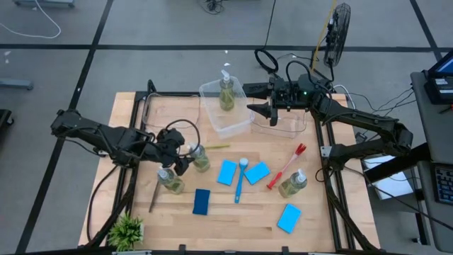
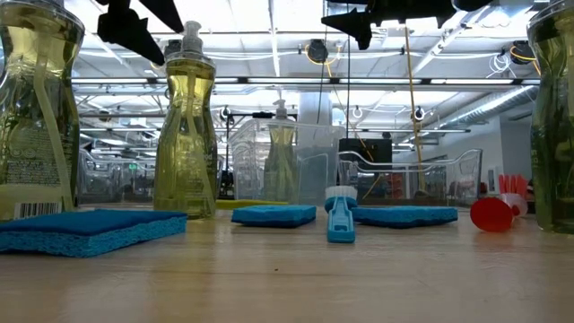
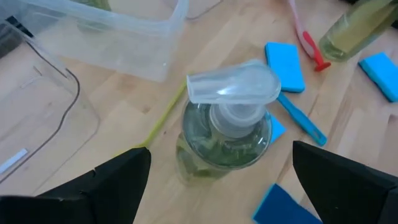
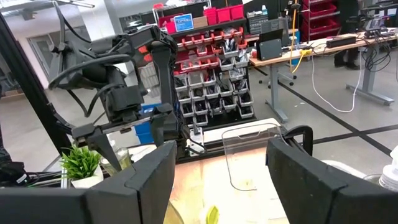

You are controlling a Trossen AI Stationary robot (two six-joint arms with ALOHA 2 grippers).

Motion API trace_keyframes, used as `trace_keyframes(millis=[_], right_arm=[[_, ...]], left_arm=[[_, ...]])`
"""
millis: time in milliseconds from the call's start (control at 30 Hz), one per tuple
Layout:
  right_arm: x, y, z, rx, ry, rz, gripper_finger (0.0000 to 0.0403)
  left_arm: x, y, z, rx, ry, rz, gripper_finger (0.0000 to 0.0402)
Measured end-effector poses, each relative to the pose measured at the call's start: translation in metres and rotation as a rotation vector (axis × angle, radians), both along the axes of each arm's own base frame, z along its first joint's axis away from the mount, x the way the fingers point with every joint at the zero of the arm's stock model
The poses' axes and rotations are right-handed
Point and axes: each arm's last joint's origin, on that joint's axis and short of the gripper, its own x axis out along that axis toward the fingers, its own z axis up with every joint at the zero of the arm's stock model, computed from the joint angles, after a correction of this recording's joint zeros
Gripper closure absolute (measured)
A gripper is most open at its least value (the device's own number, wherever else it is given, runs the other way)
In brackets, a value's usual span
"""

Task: Pick & Place Kitchen Sink Supplies
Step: Put the yellow dish soap into the white bin

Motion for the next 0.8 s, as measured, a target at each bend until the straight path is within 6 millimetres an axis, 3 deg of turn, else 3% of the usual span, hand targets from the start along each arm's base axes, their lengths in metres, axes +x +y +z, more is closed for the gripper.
trace_keyframes(millis=[167,800], right_arm=[[0.0,0.0,0.0,0.0,0.0,0.0,0.0165],[0.0,0.0,0.0,0.0,0.0,0.0,0.0165]], left_arm=[[0.005,-0.001,0.004,0.036,-0.056,-0.019,0.0011],[0.028,-0.002,-0.013,0.154,-0.003,-0.002,0.0011]])
